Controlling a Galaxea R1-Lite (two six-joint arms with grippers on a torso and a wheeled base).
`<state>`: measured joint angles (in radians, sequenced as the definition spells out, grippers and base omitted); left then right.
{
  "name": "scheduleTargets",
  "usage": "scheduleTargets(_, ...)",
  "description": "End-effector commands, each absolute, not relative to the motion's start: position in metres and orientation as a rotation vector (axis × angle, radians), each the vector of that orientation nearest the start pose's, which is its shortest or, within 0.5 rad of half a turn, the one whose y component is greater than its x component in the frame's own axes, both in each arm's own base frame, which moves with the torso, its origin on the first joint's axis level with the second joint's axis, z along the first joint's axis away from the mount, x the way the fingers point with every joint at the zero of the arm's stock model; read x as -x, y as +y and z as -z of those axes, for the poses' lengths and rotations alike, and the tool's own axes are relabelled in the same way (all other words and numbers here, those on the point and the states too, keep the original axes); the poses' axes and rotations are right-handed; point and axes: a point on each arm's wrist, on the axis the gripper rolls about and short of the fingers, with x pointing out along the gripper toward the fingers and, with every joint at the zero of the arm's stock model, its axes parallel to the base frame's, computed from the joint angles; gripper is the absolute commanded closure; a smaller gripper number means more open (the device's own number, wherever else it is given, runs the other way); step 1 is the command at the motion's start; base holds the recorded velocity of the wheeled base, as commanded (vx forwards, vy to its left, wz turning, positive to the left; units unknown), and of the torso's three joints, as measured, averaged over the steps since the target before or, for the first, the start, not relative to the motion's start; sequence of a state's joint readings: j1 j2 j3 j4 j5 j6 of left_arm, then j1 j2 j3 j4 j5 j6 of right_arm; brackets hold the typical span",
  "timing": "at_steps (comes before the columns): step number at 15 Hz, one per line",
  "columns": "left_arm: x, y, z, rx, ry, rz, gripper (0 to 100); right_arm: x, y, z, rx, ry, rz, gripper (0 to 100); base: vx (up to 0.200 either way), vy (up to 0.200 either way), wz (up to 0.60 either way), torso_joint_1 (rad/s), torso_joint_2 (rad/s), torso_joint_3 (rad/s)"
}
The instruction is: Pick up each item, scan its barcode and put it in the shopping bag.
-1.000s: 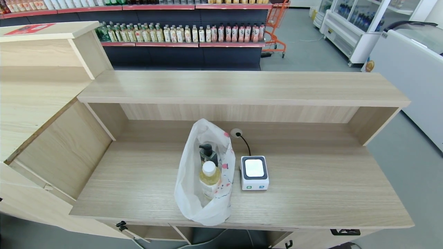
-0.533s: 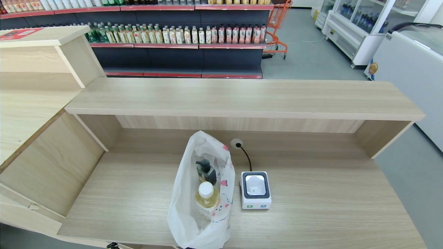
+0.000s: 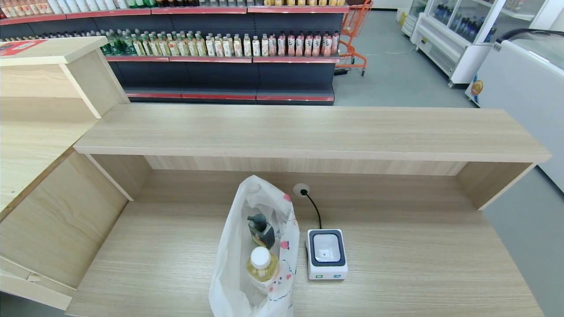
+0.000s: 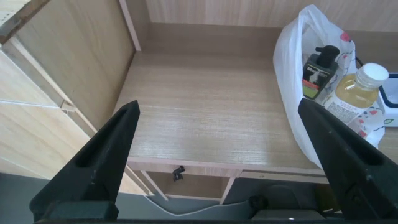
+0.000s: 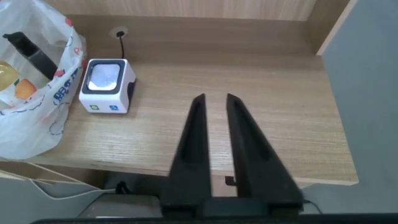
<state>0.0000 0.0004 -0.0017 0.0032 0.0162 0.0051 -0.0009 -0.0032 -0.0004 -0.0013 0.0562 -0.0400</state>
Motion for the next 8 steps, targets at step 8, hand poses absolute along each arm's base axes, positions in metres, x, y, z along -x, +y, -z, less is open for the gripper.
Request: scheduleTargets(8,0.0229,0.0004,-0.0756,-0.005,0.002,-0.017,0,0.0228,0.0013,-0.0755,0.04,-0.001,-0.054,100,0.0,0.0,0.0,0.0,0.0,0.0)
